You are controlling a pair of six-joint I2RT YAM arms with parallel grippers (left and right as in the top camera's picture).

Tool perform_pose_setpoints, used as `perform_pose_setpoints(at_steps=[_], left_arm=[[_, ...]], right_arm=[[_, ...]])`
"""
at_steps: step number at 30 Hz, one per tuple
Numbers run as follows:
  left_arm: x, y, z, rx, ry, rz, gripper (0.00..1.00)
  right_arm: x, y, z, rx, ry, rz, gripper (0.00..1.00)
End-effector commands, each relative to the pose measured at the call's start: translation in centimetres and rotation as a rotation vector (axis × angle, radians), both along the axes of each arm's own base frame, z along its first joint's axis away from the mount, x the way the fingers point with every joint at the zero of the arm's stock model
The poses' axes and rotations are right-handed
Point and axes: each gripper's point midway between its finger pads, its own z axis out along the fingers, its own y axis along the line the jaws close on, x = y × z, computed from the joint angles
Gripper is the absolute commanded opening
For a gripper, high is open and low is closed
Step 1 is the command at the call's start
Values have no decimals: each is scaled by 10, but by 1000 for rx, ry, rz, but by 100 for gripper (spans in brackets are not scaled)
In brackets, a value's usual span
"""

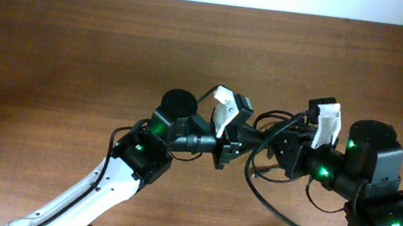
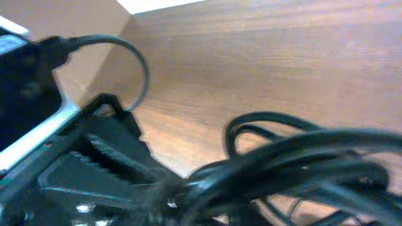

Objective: Untangle cables

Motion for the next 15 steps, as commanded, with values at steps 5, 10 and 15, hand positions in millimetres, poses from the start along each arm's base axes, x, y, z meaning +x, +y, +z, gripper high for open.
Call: perform_pose_setpoints(at_steps=[5, 10, 15], left_arm=[[-8, -1, 11, -30, -15, -46, 0], [3, 1, 9, -19, -22, 13, 0], [47, 25, -16, 43, 170, 326, 0]], right_arm=[[0, 4, 10, 2, -49, 30, 4], [-2, 6, 9, 8, -38, 43, 4], [-7, 7, 6, 13, -15, 59, 4]])
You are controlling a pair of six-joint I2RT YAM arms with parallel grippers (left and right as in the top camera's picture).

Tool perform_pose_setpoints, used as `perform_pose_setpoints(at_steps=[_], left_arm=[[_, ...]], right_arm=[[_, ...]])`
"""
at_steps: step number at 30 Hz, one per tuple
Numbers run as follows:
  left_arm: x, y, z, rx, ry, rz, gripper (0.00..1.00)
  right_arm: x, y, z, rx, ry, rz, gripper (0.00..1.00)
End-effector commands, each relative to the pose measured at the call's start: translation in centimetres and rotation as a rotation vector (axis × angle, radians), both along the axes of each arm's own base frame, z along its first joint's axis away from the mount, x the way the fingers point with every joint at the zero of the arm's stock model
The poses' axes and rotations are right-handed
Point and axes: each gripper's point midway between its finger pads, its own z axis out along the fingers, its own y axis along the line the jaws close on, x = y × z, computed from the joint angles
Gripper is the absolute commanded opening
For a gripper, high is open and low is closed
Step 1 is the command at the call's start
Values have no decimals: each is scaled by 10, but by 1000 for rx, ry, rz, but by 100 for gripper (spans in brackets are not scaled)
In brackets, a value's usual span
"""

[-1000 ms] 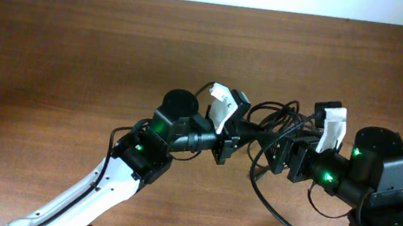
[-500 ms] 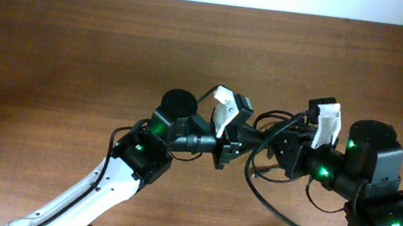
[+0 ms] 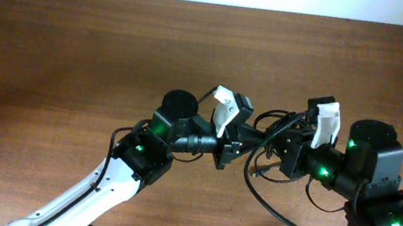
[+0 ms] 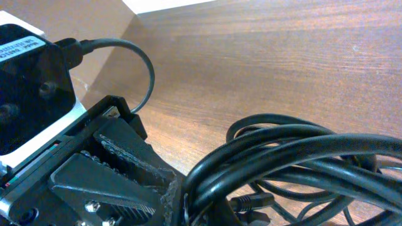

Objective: Untangle cables

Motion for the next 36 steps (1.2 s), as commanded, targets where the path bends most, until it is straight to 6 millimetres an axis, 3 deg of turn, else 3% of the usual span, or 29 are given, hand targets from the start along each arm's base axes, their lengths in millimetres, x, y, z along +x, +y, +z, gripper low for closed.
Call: perform_pose_setpoints(at_steps=[1, 5, 12, 23, 36], left_arm=[[52, 32, -21, 51, 189, 363, 0], [62, 50, -39, 90, 296, 461, 0], [60, 51, -44, 106, 312, 461, 0], [41, 56, -71, 254, 271, 376, 0], [29, 59, -83, 324, 249, 311, 0]], right_arm=[[-7, 6, 6, 16, -8, 45, 4], [-9, 8, 7, 24, -5, 60, 4], [-9, 10, 10, 36, -13, 74, 4], [-6, 18, 29, 91, -83, 110, 4], [1, 20, 41, 119, -127, 98, 4]])
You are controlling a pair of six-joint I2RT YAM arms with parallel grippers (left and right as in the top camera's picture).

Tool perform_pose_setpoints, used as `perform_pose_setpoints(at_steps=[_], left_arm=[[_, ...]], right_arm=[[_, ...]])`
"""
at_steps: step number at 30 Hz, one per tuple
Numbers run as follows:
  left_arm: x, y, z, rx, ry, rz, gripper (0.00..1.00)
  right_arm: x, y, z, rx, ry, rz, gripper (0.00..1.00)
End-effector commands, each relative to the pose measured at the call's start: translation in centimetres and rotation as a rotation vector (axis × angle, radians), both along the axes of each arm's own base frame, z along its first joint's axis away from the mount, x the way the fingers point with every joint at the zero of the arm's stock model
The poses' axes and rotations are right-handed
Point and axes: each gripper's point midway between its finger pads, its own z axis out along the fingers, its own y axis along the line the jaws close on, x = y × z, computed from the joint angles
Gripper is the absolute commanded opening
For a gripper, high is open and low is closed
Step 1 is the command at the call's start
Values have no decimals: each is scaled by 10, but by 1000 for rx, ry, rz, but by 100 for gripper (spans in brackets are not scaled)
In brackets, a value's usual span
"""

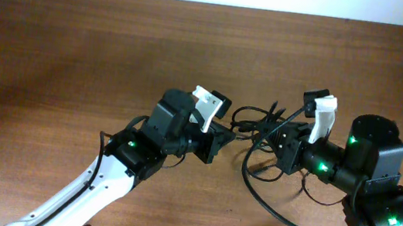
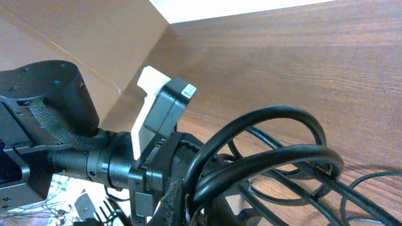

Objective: Untangle cables

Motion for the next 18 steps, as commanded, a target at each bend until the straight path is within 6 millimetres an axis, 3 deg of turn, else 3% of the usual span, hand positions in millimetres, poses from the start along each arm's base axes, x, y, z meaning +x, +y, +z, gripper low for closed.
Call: perform_pose_setpoints(at_steps=[1, 12, 18], left_arm=[[1, 5, -7, 32, 1, -1, 0], [0, 6, -9, 38, 10, 0, 0], [11, 16, -14, 85, -5, 80, 0]], right_arm=[[-3, 2, 19, 18, -72, 16, 4], [2, -5, 11, -15, -55, -34, 4], [-4, -4, 4, -18, -15, -16, 4]])
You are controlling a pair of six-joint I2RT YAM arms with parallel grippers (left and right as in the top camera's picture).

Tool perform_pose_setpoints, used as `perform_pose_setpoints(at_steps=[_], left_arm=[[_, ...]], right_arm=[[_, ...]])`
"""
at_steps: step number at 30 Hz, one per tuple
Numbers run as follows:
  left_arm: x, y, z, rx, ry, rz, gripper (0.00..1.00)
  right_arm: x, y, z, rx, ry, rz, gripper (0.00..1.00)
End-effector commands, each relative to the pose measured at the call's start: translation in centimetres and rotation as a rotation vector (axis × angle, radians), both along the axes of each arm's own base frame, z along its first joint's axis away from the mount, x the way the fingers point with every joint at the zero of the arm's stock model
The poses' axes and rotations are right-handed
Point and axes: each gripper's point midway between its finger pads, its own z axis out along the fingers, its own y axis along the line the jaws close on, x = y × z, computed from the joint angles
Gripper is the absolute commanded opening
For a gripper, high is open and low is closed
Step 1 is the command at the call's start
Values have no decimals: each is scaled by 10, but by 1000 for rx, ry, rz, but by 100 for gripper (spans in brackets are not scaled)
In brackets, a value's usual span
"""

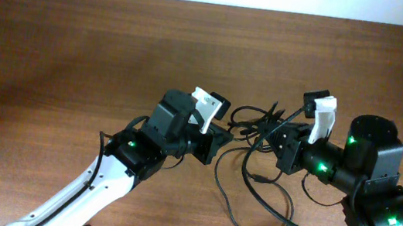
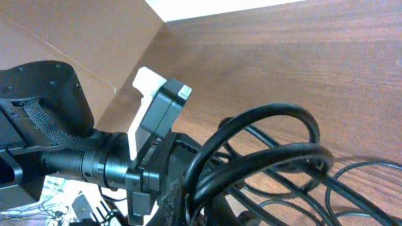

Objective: Untangle cables

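A bundle of black cables [image 1: 251, 123] is stretched between my two grippers at mid-table. My right gripper [image 1: 282, 143] is shut on its right side; the right wrist view shows thick cable loops [image 2: 270, 150] pinched at the right gripper [image 2: 188, 194]. My left gripper [image 1: 213, 142], with its white camera mount [image 2: 147, 88], is shut on the bundle's left end. A thin black loop lies slack on the table below the grippers. One long cable runs off toward the front right.
The brown wooden table [image 1: 77, 50] stretches wide to the left and back. A cardboard wall [image 2: 75, 31] stands at the table's left edge. Both arm bodies fill the front, the right one [image 1: 370, 163] bulky beside the cables.
A thin cable loop now lies slack on the table in front of the grippers, where there was none. Both grippers hold about the same places, with the bundle still between them.
Both grippers were first close together in the cable knot at mid-table. Then the left gripper stood farther left and the right one had turned, with the bundle stretched out between them. Now a thin loop has dropped out of it onto the table.
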Motion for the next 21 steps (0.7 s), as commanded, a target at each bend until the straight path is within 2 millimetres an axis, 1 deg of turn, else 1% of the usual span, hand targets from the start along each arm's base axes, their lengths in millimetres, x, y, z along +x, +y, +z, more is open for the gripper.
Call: perform_pose_setpoints(at_steps=[1, 5, 9, 13, 15, 16, 17, 18, 21], left_arm=[[13, 13, -8, 59, -18, 73, 0], [20, 19, -9, 73, -16, 135, 0], [29, 28, -12, 105, -31, 205, 0], [43, 46, -15, 175, -74, 308, 0], [53, 60, -15, 226, -110, 388, 0], [55, 64, -15, 240, -120, 409, 0], [57, 67, -15, 253, -128, 428, 8], [59, 70, -15, 262, -135, 443, 32], [62, 76, -14, 282, -149, 474, 35]], right_arm=[[-6, -1, 8, -2, -20, 9, 4], [-18, -2, -9, -27, 62, 24, 4], [-23, -4, -17, -41, 103, 25, 4], [-25, -5, -20, -46, 121, 26, 4], [-28, -6, -24, -53, 142, 26, 4], [-29, -6, -25, -55, 148, 26, 4], [-30, -6, -26, -59, 149, 28, 4], [-30, -6, -26, -61, 150, 29, 4], [-30, -6, -26, -65, 145, 32, 4]])
